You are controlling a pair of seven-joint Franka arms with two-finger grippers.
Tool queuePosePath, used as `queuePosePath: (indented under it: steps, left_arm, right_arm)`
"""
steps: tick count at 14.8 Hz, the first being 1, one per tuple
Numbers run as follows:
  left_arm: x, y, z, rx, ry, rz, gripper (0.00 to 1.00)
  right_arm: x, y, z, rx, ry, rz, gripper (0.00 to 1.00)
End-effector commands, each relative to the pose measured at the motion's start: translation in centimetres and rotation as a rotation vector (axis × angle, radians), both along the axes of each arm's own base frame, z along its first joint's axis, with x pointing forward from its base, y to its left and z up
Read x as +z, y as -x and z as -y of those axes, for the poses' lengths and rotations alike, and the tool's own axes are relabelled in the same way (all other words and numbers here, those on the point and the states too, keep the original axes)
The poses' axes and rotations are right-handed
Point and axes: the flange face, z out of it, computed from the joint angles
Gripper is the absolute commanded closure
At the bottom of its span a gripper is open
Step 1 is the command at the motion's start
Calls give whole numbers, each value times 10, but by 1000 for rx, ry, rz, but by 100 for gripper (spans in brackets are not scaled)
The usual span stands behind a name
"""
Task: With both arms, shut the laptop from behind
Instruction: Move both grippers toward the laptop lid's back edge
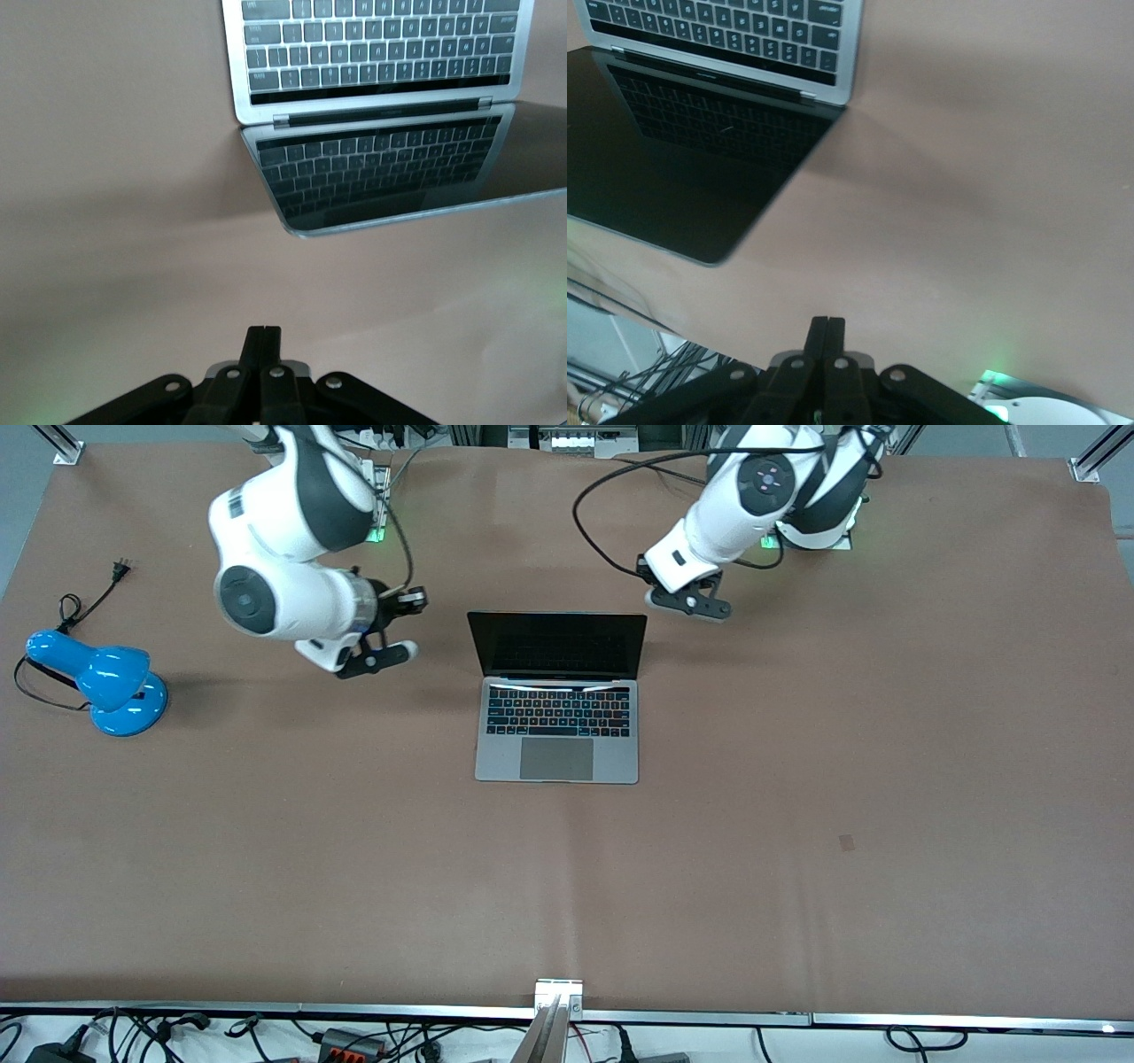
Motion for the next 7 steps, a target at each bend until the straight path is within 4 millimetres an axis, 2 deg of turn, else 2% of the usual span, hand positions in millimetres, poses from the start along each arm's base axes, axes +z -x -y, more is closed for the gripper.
queuePosePath:
  steps: [1, 5, 7]
  left_arm:
    - [-10, -5, -7, 29, 14, -15, 100]
    - [-28, -10, 5, 57, 49, -6, 100]
    - [-33, -11, 7, 67, 53, -15, 100]
  right_arm:
    - [-2, 24, -31, -32, 28, 6, 100]
    - [-16, 47, -53, -27, 60, -16, 100]
    - [-26, 48, -67, -59, 78, 0, 100]
